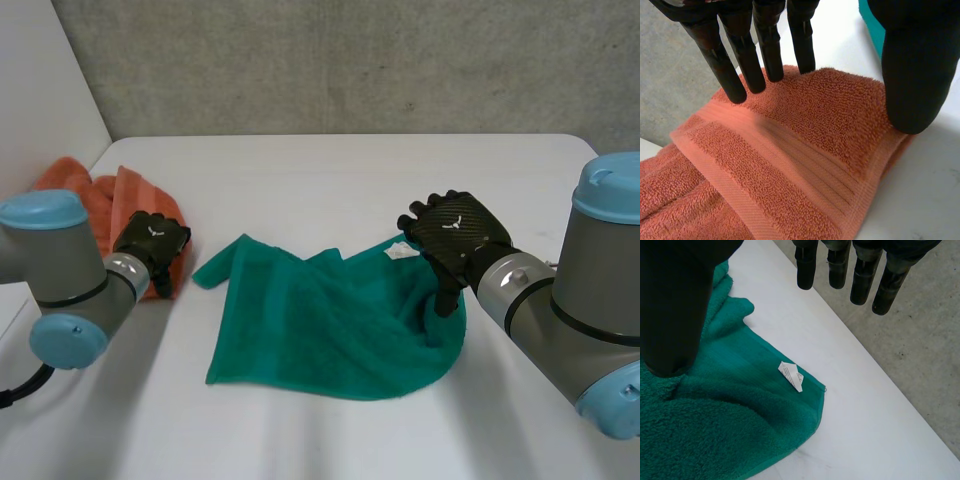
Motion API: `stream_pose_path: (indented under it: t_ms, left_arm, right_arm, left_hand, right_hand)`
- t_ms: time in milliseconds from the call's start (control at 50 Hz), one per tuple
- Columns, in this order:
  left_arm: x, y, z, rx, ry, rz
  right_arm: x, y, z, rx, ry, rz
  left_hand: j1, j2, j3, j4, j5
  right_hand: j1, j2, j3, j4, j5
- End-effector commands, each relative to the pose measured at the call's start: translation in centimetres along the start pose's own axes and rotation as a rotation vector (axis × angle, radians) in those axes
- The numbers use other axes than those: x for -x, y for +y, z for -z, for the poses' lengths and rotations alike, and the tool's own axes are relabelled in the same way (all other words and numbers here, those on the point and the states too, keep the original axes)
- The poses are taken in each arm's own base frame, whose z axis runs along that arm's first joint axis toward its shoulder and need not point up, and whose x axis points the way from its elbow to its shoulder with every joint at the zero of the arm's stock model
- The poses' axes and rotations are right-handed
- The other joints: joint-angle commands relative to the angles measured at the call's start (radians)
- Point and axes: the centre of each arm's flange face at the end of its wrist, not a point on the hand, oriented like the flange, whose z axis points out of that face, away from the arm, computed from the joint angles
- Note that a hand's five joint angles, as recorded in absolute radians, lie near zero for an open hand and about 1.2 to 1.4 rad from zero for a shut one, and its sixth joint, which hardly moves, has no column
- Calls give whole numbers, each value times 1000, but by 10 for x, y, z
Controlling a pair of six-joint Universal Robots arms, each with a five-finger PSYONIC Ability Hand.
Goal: Fold the laundry.
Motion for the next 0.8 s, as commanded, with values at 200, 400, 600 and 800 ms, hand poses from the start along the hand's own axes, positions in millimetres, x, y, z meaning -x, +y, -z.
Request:
stream_pose_path:
  t_ms: [200, 400, 600, 800]
  left_arm:
    - [35, 10, -13, 88, -187, -103]
    - [77, 26, -20, 137, -297, -237]
    - [115, 44, -16, 232, -418, -397]
    - [110, 40, -5, 245, -409, -436]
  right_arm:
    - [0, 2, -1, 2, 0, -1]
    - [0, 2, -1, 2, 0, 0]
    - [1, 1, -1, 2, -1, 2]
    - [1, 1, -1, 2, -1, 2]
  left_hand:
    - [888, 899, 898, 899, 900]
    - [888, 899, 898, 899, 900]
    - [888, 899, 898, 899, 900]
    - [-334, -323, -324, -323, -322]
  right_hand:
    - [-27, -45, -40, -59, -68]
    - [-27, -45, -40, -59, -68]
    - [-27, -45, -40, -59, -68]
    - [-27, -45, -40, -59, -68]
